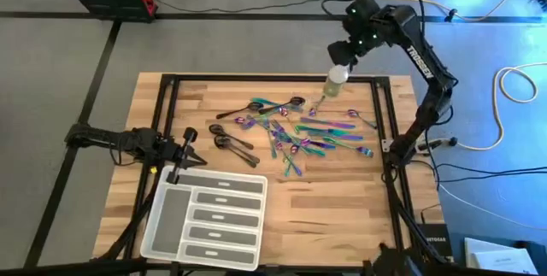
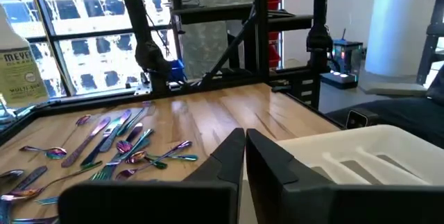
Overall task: Sort silverware
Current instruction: Move the white spray bottle to the top right of the table
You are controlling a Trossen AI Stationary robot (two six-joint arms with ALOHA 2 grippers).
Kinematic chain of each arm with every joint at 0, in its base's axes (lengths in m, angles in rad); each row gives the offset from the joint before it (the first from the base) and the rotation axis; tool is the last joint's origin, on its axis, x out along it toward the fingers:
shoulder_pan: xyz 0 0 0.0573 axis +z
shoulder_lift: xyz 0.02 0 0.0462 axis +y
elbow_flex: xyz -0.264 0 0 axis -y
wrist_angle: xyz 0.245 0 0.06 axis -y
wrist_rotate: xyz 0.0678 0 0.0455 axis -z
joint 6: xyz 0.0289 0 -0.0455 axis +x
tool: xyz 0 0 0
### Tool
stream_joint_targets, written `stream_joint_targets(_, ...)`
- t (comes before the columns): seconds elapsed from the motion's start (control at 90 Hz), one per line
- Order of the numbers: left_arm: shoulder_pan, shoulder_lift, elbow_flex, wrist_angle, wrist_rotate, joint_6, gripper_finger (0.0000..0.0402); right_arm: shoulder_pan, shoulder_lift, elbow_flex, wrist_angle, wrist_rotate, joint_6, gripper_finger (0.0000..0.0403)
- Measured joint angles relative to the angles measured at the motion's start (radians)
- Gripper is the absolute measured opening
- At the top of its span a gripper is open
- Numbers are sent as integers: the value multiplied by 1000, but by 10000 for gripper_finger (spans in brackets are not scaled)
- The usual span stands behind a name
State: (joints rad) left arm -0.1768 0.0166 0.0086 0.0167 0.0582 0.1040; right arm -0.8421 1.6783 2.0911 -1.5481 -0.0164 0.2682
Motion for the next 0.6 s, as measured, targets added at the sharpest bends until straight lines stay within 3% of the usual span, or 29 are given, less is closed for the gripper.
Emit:
stream_joint_targets(0.111,0,0,0,0,0,0,0,-34,0,-67,11,24,29,91)
stream_joint_targets(0.267,0,0,0,0,0,0,0,-45,0,-150,82,140,55,91)
stream_joint_targets(0.6,0,0,0,0,0,0,0,-122,-4,-313,210,117,61,91)
